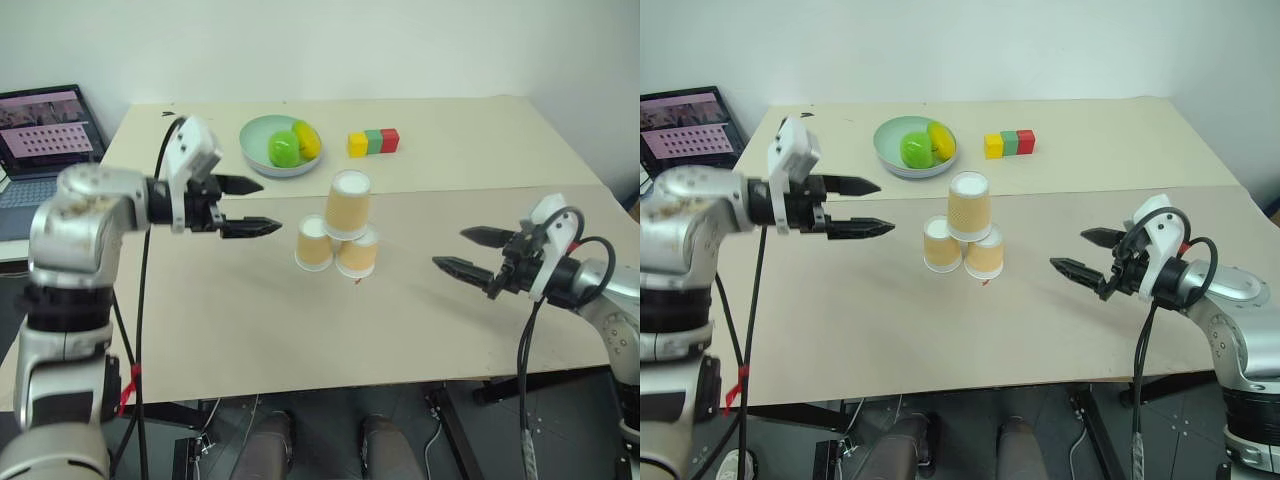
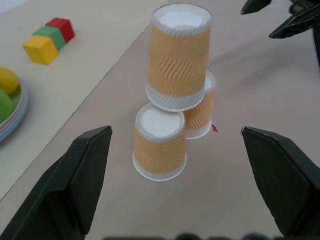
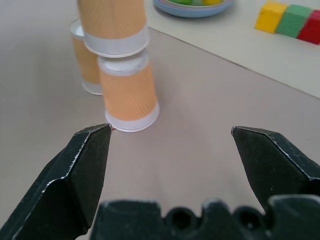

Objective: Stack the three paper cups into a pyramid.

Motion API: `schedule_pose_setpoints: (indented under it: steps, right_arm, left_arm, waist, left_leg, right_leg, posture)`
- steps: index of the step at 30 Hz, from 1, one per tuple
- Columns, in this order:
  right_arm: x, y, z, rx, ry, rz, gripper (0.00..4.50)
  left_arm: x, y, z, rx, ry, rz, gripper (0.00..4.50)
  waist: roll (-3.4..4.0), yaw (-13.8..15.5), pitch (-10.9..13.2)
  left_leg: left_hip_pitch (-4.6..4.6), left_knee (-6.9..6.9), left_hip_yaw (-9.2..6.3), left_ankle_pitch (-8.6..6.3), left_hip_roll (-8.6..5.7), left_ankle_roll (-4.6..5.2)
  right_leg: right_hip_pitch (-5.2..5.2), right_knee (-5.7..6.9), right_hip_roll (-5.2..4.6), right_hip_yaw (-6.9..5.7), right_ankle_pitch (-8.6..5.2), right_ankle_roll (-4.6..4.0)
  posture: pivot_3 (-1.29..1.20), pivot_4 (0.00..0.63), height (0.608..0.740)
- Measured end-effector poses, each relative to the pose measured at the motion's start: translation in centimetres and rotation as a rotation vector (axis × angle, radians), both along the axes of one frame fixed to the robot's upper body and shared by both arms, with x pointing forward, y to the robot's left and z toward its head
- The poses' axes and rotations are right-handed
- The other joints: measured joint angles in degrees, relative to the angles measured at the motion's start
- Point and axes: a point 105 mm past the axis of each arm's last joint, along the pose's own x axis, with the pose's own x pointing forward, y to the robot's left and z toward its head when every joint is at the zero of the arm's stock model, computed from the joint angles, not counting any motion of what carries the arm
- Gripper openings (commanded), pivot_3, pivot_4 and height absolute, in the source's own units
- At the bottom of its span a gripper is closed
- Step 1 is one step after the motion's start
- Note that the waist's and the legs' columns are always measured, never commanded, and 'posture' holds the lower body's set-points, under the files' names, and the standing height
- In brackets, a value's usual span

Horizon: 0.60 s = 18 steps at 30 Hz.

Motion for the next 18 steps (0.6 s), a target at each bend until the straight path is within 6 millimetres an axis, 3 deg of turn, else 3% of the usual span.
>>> schedule_pose_setpoints:
  steps: [5,8,11,13,18]
  right_arm:
    - [0.6,-0.8,-1.1,0.094,-0.035,-0.153,4.50]
    - [0.0,-1.0,-2.5,0.125,-0.009,-0.199,4.50]
    - [-2.1,-0.5,-3.8,0.092,0.050,-0.135,4.50]
    - [-3.0,-0.3,-4.3,0.072,0.099,-0.087,4.50]
    - [-3.3,0.0,-3.5,0.068,0.103,-0.045,4.50]
  left_arm:
    - [-0.7,0.0,-3.2,-0.087,0.030,0.169,4.41]
    - [-1.2,0.3,-5.5,-0.100,0.067,0.248,4.41]
    - [-1.8,0.8,-7.8,-0.086,0.099,0.283,4.41]
    - [-2.0,1.0,-8.6,-0.083,0.114,0.286,4.41]
    - [-1.5,1.1,-8.3,-0.083,0.064,0.301,4.41]
  waist:
    - [0.01,0.6,0.0]
    - [0.02,0.9,0.0]
    - [0.06,1.0,0.0]
    - [0.06,1.0,0.0]
    - [0.04,0.9,-0.1]
  left_leg:
    - [0.02,0.00,0.00,0.01,-0.01,-0.02]
    - [0.02,0.00,0.00,0.01,-0.03,-0.02]
    - [0.03,0.00,0.03,0.00,-0.01,-0.03]
    - [0.03,0.00,0.04,0.01,0.01,-0.02]
    - [0.15,0.00,0.11,0.02,0.14,-0.05]
  right_leg:
    - [0.02,-0.01,0.00,0.03,0.05,-0.04]
    - [0.01,-0.03,0.00,0.05,0.07,-0.07]
    - [0.02,-0.06,0.00,0.06,0.08,-0.10]
    - [0.04,-0.09,0.01,0.05,0.09,-0.13]
    - [0.12,-0.16,0.04,0.04,0.09,-0.12]
  posture:
    - [0.00,0.150,0.740]
    - [0.00,0.150,0.740]
    - [0.00,0.150,0.740]
    - [0.00,0.150,0.740]
    - [0.00,0.150,0.740]
